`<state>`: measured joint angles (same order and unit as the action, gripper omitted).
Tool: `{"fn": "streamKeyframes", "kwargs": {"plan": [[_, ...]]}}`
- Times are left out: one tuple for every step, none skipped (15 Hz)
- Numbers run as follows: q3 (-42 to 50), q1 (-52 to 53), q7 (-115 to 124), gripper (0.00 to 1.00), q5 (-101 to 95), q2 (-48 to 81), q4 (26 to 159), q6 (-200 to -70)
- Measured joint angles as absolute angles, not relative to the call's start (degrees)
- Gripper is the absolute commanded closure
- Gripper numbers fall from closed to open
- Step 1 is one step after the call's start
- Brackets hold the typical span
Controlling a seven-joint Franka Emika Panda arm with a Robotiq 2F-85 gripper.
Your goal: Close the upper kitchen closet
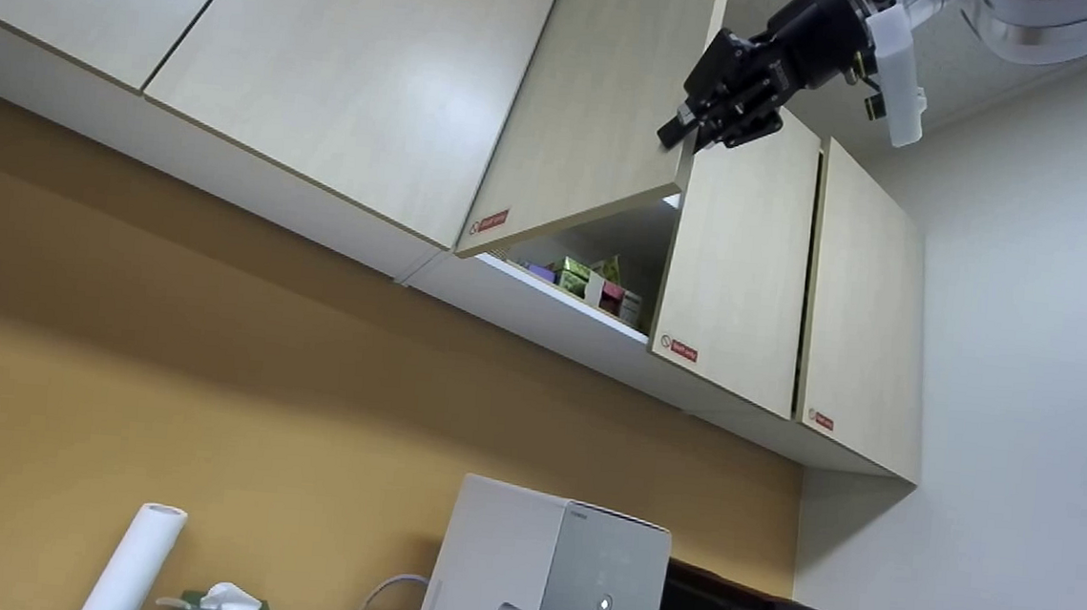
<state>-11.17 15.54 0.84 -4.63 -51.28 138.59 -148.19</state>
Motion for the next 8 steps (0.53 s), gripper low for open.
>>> {"fn": "streamKeyframes", "kwargs": {"plan": [[-10.4, 16.1, -0.5, 0.93, -4.1, -51.2, 138.7, -148.2], [-9.2, 16.9, -2.2, 0.93, -3.4, -51.2, 138.7, -148.2], [-7.6, 18.0, -4.2, 0.93, -2.9, -51.2, 138.8, -148.0], [-5.7, 19.3, -6.6, 0.93, -2.2, -51.2, 138.8, -147.6], [-3.7, 20.6, -8.8, 0.93, -1.7, -51.3, 138.8, -147.2], [-1.9, 21.8, -11.3, 0.93, -1.0, -51.2, 138.6, -146.8], [0.3, 23.2, -14.0, 0.93, -0.2, -51.2, 138.4, -146.2], [2.6, 24.8, -16.7, 0.93, 0.5, -51.1, 138.0, -145.3]]}}
